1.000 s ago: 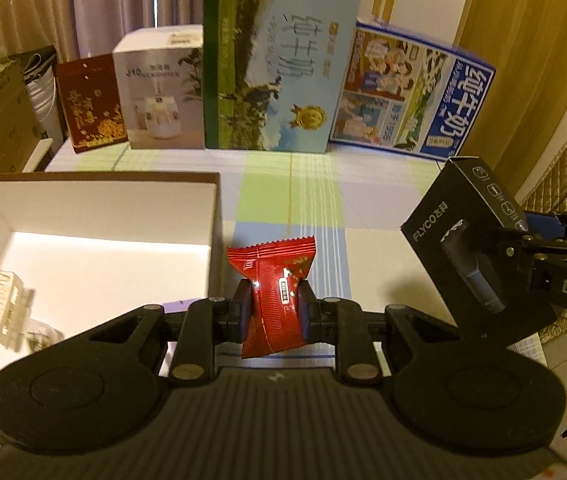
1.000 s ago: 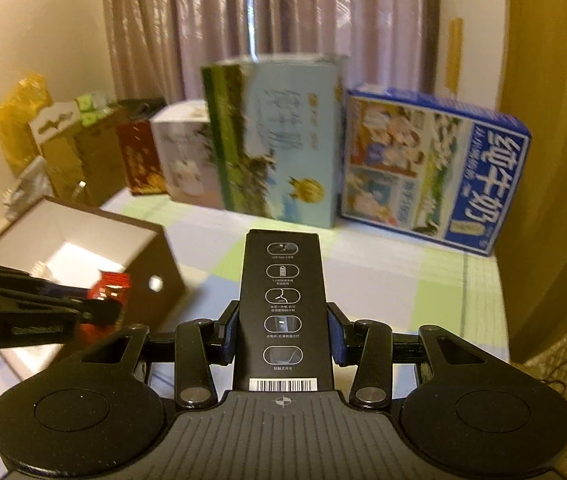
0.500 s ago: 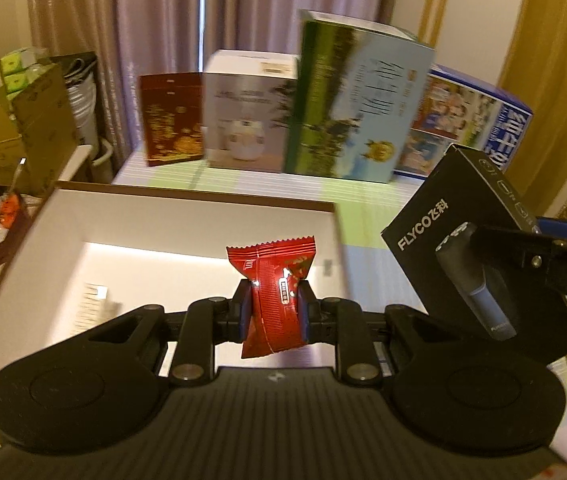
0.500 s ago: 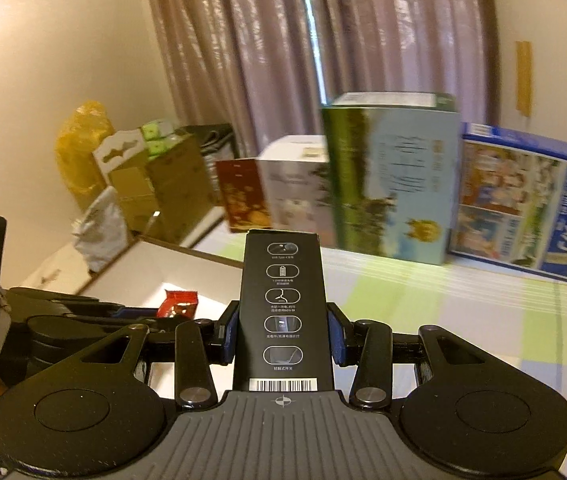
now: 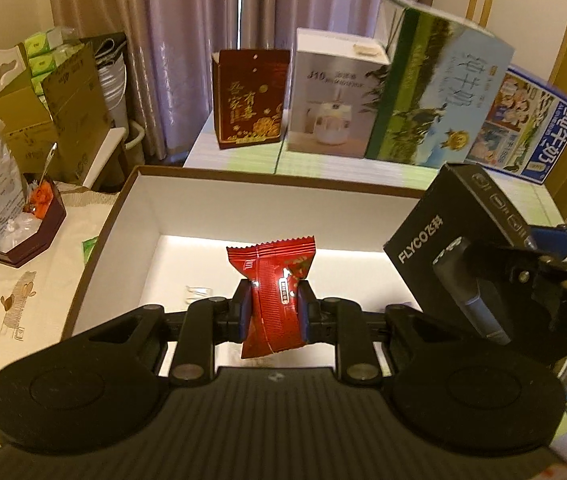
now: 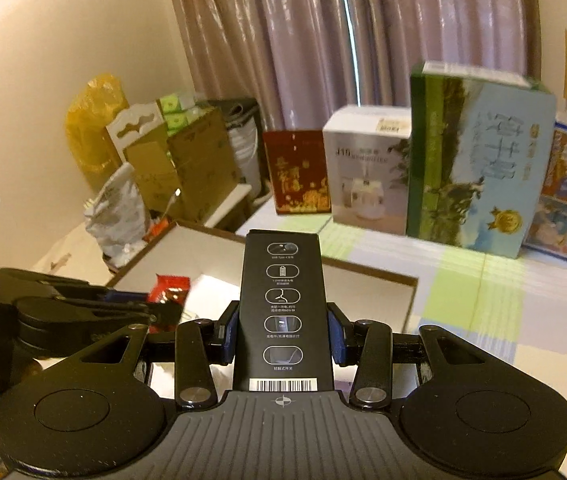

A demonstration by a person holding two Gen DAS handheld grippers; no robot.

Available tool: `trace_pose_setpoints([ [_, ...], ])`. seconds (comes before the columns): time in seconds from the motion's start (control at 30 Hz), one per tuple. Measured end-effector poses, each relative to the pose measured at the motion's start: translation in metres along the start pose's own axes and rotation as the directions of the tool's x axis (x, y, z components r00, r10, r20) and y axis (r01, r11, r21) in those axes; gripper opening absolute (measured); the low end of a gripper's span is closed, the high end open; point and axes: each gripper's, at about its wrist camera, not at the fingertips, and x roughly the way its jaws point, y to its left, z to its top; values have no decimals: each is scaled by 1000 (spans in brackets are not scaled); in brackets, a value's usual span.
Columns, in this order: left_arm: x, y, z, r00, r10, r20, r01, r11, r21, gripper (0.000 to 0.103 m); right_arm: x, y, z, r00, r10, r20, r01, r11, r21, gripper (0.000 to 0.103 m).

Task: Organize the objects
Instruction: 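Carry the red candy packet with the left tool while the right tool carries the black box to the box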

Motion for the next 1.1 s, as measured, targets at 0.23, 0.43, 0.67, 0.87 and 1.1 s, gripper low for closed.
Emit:
trace_pose_setpoints([
  [0.23,29,17,10,999,-14,-41,15,1000,16,19,43,-6,-2,996,-76,-46,79,995,56,40],
  [0.43,54,19,17,997,-31,-73,34,999,31,19,75,-13,-3,989,-127,-75,134,985,112,40],
  [0.67,82,18,21,992,-50,-117,55,998,40,19,104,-17,-7,980,-161,-115,176,976,131,40],
  [0.87,101,19,20,988,-58,-144,65,997,41,19,122,-19,-9,977,-171,-127,189,971,146,41],
  [1.1,115,19,19,985,-62,-163,70,997,44,19,120,-23,-8,979,-177,-99,191,970,152,42],
])
